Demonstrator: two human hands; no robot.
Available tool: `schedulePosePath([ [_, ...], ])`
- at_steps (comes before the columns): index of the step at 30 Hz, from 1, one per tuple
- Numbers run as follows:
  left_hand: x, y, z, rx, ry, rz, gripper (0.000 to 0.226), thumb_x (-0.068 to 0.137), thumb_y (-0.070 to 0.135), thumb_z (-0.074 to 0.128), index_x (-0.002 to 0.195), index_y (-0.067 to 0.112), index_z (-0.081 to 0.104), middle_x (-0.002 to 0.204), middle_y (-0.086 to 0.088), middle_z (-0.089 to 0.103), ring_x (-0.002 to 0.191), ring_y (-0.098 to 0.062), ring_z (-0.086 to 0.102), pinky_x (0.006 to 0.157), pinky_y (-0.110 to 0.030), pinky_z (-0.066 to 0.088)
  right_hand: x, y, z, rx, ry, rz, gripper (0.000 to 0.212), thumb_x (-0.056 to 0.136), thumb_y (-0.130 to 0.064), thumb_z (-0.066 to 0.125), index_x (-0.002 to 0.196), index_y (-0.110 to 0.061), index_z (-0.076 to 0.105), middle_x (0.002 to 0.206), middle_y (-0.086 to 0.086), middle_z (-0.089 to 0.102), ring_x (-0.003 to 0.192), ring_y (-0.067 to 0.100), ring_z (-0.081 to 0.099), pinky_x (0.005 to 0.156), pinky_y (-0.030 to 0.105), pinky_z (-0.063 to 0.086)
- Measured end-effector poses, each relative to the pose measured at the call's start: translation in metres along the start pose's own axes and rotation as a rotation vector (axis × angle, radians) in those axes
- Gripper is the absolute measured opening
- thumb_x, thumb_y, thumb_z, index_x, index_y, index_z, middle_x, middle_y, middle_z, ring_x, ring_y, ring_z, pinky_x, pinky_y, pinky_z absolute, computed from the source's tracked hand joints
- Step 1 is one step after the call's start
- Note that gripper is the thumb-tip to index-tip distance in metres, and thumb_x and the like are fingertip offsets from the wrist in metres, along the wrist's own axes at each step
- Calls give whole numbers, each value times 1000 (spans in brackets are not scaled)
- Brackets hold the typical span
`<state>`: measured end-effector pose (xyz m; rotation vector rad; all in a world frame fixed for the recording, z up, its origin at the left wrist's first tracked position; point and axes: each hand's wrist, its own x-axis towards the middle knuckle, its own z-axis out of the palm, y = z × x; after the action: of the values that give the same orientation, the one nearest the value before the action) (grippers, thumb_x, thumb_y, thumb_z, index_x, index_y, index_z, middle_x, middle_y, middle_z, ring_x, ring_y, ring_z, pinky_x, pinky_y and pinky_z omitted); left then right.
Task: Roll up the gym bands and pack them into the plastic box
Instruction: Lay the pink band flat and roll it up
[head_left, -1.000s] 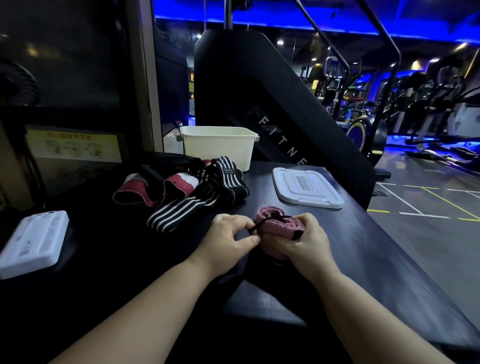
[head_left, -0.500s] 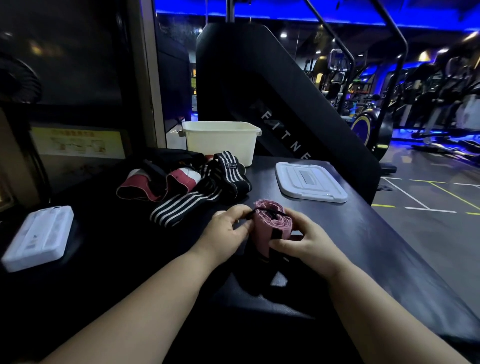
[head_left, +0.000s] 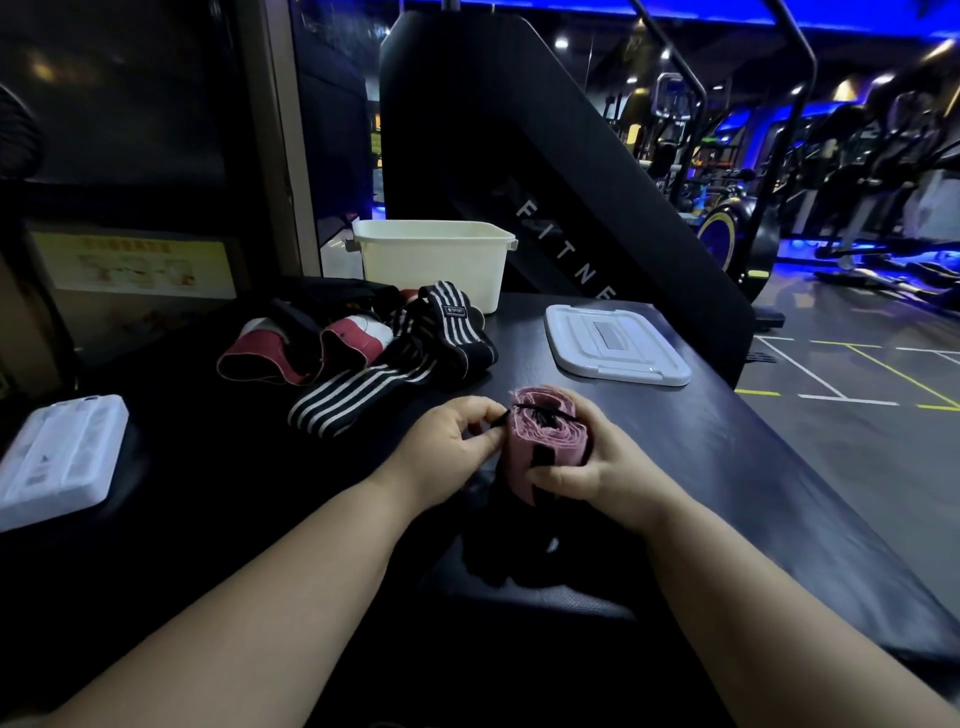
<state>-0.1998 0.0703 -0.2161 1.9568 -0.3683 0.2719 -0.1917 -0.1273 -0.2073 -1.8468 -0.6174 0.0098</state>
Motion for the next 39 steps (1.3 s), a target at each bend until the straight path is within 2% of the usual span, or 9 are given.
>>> schedulePosePath([
  [3,-4,2,-3,101,60,114,3,85,12,68,83,14,69,101,6,60,96,-16,58,88,-20,45,-1,-1,2,47,43,4,66,54,-16,82,113,-31,55,107,-9,67,96,-4,63,84,13,47],
  [5,-9,6,-7,110,36,151,11,81,18,66,87,11,72,102,5,60,98,-11,57,89,-17,42,-2,-1,5,55,71,2,63,55,-15,81,111,-27,55,103,-9,67,90,-5,63,80,12,47],
  [10,-22,14,-17,-34,-63,132,18,77,25,69,91,14,72,109,5,62,102,-12,58,93,-19,45,-5,-3,8,51,106,-3,61,53,-18,82,107,-26,54,96,-11,65,86,-7,63,78,11,46],
  [14,-19,12,-12,-45,-14,92,6,85,17,73,89,13,72,104,3,64,90,-15,60,84,-23,48,-4,-3,7,67,75,21,62,55,-20,81,109,-26,51,100,-8,65,87,-7,63,78,12,47],
  [22,-11,6,-9,-6,6,34,5,91,22,66,93,26,68,93,5,62,79,-6,54,78,-19,46,-4,3,-13,404,-267,110,89,53,-6,70,137,-20,44,130,8,62,117,18,58,98,32,46],
  [29,-13,8,-13,-167,-161,4,37,73,56,66,98,28,69,89,-25,62,77,-25,56,83,-50,50,-6,3,-12,353,-256,96,85,43,-6,83,123,-11,54,106,8,70,97,20,65,80,30,53],
  [33,-11,9,-11,-243,-238,-27,35,75,45,70,100,21,66,70,-14,57,66,-21,55,74,-39,47,-7,0,-11,270,-263,50,86,43,-9,84,121,-7,47,99,-1,69,92,12,64,77,25,51],
  [36,-9,12,-9,-358,-254,-27,20,77,27,72,95,22,64,75,-12,55,66,-15,53,71,-29,46,-7,-1,-11,286,-272,30,83,44,-7,84,118,-6,47,97,-1,68,90,11,63,76,24,51],
  [39,-9,16,-10,-509,-266,5,17,74,16,76,84,25,64,87,-9,54,78,-27,44,75,-29,38,-6,-5,-11,294,-281,18,75,44,-8,82,112,-7,48,91,-4,67,84,9,62,73,22,51],
])
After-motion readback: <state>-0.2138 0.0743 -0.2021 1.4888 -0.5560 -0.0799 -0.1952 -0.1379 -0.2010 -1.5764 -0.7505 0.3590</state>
